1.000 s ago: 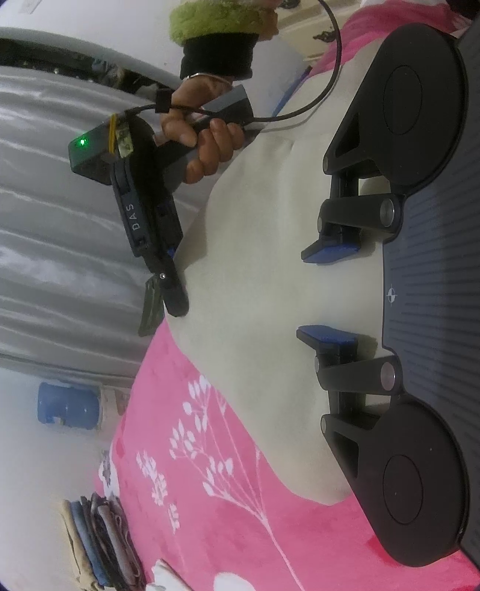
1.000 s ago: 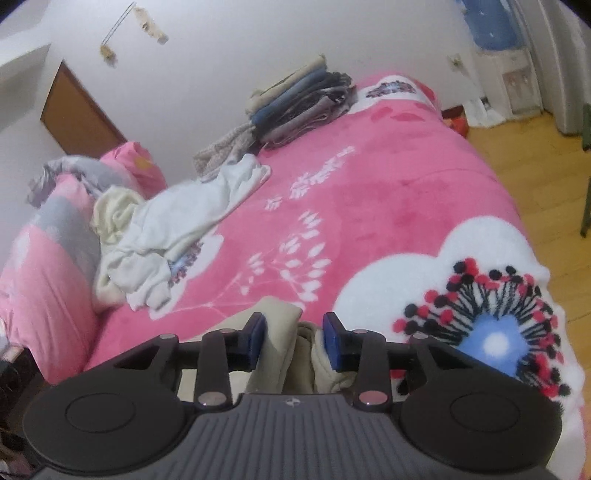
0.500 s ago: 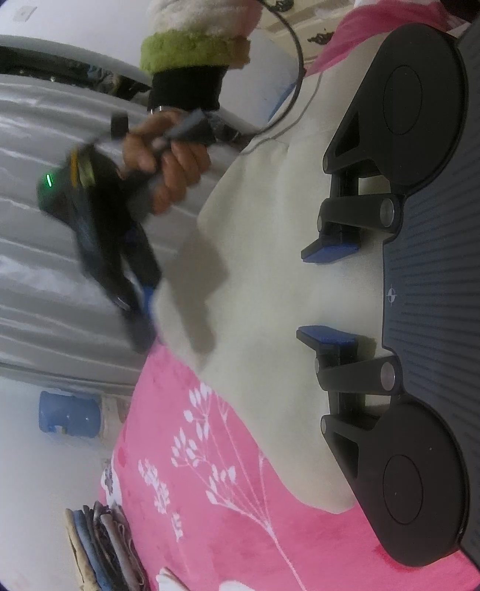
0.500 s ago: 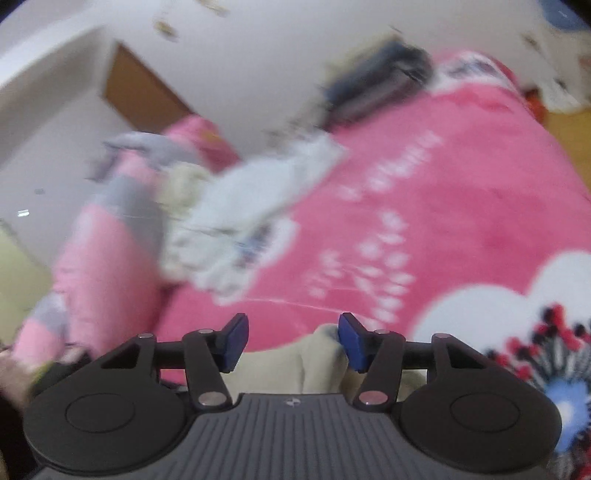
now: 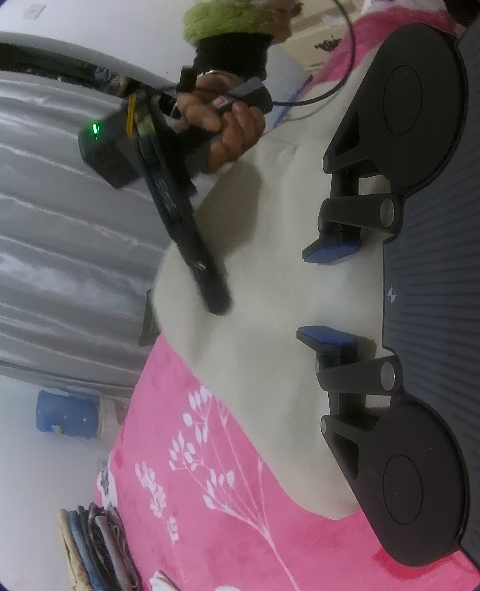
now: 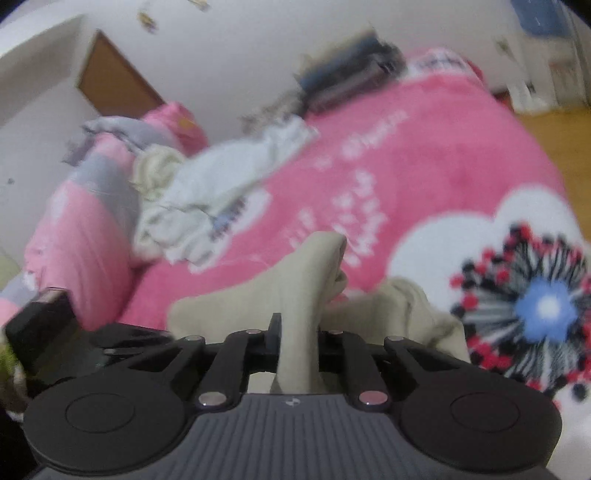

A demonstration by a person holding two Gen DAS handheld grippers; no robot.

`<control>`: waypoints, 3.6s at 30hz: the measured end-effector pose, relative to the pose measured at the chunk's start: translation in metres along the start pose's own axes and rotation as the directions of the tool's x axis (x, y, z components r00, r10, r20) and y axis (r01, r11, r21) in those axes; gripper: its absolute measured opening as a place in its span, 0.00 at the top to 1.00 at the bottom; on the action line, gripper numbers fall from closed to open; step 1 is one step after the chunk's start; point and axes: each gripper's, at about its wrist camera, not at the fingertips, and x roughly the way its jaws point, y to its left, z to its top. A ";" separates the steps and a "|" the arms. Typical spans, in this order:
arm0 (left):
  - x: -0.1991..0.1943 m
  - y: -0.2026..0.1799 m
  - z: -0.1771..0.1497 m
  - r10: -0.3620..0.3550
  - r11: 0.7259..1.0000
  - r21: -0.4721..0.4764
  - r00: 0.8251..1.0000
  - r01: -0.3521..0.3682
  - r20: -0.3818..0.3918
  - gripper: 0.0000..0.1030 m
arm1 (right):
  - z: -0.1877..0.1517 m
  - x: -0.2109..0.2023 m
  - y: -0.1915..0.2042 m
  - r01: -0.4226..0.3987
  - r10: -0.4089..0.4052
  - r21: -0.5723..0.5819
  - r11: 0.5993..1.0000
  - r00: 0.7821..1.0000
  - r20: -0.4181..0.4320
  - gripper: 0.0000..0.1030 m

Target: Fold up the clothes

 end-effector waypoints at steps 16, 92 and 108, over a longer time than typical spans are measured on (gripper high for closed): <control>0.026 -0.008 0.008 0.026 0.999 0.044 0.999 -0.024 -0.037 0.63 | -0.007 -0.040 -0.013 0.257 -0.265 0.095 0.962 0.961 0.084 0.64; -0.041 0.011 -0.033 0.031 0.996 -0.079 0.999 -0.031 -0.012 0.56 | -0.125 -0.002 0.222 0.236 -0.375 -0.569 0.788 0.916 -0.140 0.71; -0.037 -0.011 -0.020 0.134 0.990 -0.029 0.989 -0.136 -0.062 0.55 | -0.136 -0.038 0.166 0.519 -0.586 -0.409 0.750 0.809 -0.047 0.72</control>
